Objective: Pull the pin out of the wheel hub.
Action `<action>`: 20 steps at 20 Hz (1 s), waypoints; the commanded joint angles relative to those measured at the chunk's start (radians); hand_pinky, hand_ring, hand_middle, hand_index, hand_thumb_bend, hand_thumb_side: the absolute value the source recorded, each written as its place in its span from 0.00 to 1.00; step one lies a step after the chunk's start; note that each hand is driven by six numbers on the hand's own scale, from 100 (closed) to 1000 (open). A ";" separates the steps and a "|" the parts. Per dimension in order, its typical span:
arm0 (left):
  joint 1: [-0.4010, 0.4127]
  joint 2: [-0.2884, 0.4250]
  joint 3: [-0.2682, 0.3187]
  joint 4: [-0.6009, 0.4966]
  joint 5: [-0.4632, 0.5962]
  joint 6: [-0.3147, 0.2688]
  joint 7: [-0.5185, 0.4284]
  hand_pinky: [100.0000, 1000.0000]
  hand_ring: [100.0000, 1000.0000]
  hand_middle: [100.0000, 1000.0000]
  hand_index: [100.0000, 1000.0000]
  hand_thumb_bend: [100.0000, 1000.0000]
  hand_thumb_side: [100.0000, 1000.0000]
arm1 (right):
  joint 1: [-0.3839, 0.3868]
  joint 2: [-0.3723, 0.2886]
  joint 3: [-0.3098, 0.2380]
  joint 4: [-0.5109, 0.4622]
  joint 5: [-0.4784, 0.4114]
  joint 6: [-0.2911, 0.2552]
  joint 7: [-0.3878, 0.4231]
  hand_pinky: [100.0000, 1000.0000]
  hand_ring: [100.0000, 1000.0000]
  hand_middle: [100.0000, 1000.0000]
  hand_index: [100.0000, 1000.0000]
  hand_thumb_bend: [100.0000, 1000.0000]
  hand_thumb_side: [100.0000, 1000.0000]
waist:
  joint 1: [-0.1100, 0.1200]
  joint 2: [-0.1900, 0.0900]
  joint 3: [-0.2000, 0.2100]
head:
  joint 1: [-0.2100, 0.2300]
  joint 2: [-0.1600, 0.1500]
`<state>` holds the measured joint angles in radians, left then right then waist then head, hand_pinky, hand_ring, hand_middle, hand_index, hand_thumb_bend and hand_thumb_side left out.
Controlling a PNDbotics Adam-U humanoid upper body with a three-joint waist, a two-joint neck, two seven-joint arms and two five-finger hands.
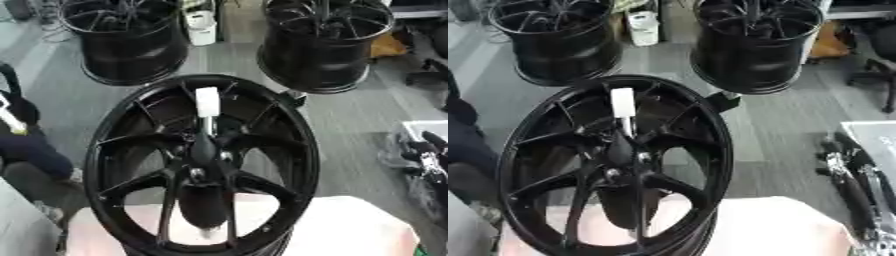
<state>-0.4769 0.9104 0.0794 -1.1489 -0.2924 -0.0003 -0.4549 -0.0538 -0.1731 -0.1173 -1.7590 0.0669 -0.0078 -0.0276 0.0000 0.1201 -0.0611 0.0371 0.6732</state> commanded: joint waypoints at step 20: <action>0.175 -0.356 0.268 -0.105 0.245 -0.318 0.295 0.59 0.63 0.65 0.75 0.92 0.51 | -0.016 0.005 -0.010 -0.009 -0.008 -0.001 -0.005 0.63 0.74 0.75 0.91 0.00 0.67 | -0.033 0.002 0.018 | -0.009 -0.023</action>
<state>-0.2967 0.5584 0.3200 -1.2049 -0.0714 -0.2970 -0.1809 -0.0614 -0.1615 -0.1222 -1.7540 0.0644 -0.0082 -0.0282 -0.0363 0.1289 -0.0429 0.0286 0.6644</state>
